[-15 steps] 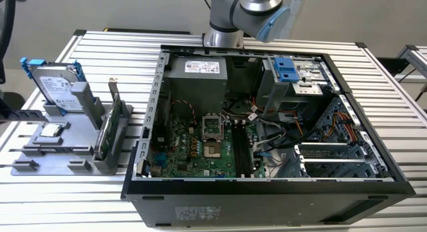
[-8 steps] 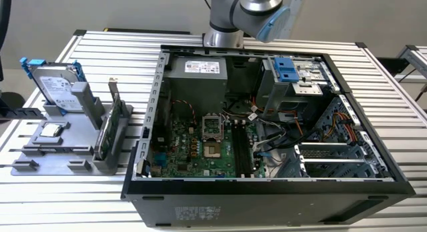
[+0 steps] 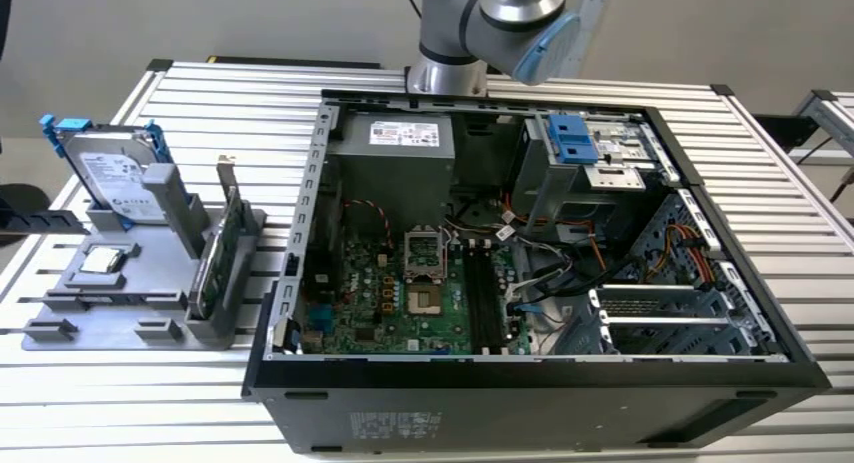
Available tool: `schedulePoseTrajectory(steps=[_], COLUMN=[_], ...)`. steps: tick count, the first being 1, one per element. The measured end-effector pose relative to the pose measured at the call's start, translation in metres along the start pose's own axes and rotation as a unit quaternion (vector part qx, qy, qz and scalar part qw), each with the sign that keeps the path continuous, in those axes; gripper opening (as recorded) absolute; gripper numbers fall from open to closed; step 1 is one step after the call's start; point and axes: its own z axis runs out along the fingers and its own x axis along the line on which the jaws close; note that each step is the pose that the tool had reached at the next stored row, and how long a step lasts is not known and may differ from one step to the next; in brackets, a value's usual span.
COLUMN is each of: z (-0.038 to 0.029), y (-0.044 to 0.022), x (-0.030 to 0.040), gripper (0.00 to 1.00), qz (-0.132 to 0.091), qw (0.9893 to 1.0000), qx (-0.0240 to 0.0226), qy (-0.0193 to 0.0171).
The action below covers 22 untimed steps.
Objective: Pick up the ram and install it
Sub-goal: 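Pick up the ram and move it above insertion slot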
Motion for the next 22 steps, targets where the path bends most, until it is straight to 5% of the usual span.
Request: schedulePoseTrajectory(steps=[10,22], z=[-0.0061,-0.0107], y=[-0.0003,-0.0005], x=[0.0016,0.0143], gripper=[0.00,0.00], qz=[0.000,0.000], qw=[1.0000,1.0000], qx=[-0.0004,-0.0004], qy=[0.0001,0.0000])
